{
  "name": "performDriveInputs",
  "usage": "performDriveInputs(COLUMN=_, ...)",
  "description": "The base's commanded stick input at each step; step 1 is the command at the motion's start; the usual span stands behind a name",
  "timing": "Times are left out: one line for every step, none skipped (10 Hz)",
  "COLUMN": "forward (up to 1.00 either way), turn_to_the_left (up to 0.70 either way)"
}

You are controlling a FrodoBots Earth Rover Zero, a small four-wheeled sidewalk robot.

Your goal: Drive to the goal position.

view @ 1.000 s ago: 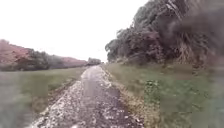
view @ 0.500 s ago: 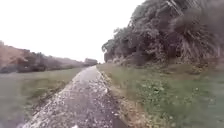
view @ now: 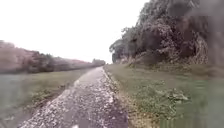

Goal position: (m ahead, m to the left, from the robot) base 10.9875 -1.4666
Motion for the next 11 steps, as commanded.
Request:
performDriveInputs(forward=1.00, turn_to_the_left=0.27)
performDriveInputs(forward=1.00, turn_to_the_left=0.14)
performDriveInputs(forward=1.00, turn_to_the_left=0.02)
performDriveInputs(forward=1.00, turn_to_the_left=0.02)
performDriveInputs(forward=1.00, turn_to_the_left=0.03)
performDriveInputs(forward=1.00, turn_to_the_left=0.03)
performDriveInputs(forward=1.00, turn_to_the_left=0.02)
performDriveInputs(forward=1.00, turn_to_the_left=0.02)
performDriveInputs(forward=1.00, turn_to_the_left=0.03)
performDriveInputs(forward=1.00, turn_to_the_left=0.00)
performDriveInputs(forward=1.00, turn_to_the_left=0.01)
